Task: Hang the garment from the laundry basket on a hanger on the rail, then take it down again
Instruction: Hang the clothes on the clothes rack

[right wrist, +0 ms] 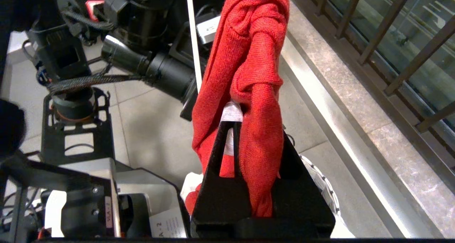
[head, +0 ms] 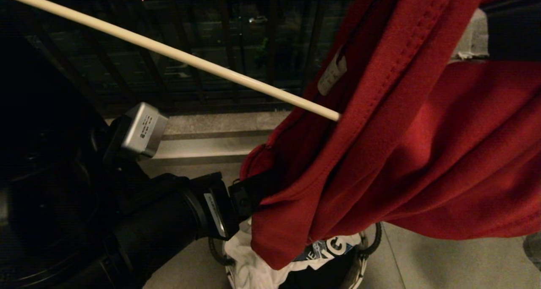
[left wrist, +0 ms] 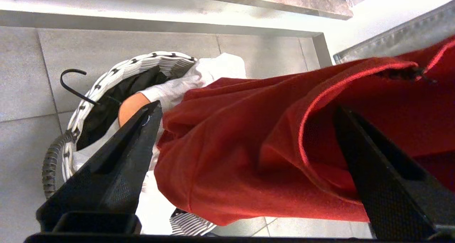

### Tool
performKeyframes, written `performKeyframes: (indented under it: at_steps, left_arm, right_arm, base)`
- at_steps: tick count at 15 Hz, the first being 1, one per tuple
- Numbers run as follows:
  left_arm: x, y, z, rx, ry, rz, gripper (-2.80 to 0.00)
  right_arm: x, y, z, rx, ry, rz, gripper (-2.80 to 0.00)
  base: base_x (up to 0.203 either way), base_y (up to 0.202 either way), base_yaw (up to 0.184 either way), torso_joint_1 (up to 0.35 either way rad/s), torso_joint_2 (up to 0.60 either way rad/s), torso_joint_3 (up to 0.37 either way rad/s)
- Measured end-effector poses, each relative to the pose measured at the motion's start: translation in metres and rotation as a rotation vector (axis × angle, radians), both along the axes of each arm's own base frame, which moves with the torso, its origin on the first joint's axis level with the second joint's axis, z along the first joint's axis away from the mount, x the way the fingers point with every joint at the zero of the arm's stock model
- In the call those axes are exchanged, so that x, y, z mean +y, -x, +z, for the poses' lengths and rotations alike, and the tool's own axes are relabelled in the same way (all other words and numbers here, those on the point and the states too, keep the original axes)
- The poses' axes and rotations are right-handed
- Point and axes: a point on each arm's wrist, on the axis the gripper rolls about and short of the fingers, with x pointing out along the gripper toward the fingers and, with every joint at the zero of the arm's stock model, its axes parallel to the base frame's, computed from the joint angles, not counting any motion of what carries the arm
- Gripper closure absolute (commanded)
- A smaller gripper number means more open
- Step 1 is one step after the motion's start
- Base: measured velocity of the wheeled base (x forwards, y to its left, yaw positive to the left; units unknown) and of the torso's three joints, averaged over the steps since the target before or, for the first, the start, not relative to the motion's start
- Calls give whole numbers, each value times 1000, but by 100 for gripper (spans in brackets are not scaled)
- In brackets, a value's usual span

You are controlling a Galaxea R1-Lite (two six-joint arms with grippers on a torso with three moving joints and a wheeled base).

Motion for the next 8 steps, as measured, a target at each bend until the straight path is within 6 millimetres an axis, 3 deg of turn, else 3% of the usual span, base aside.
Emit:
performKeyframes:
  at_steps: [8]
  left_arm:
    - [5,-7,4,-10,7,39,0]
  right_arm:
    - [-2,1,-2,-2,5,2,0]
  base:
    - [0,0,0,0,0,0]
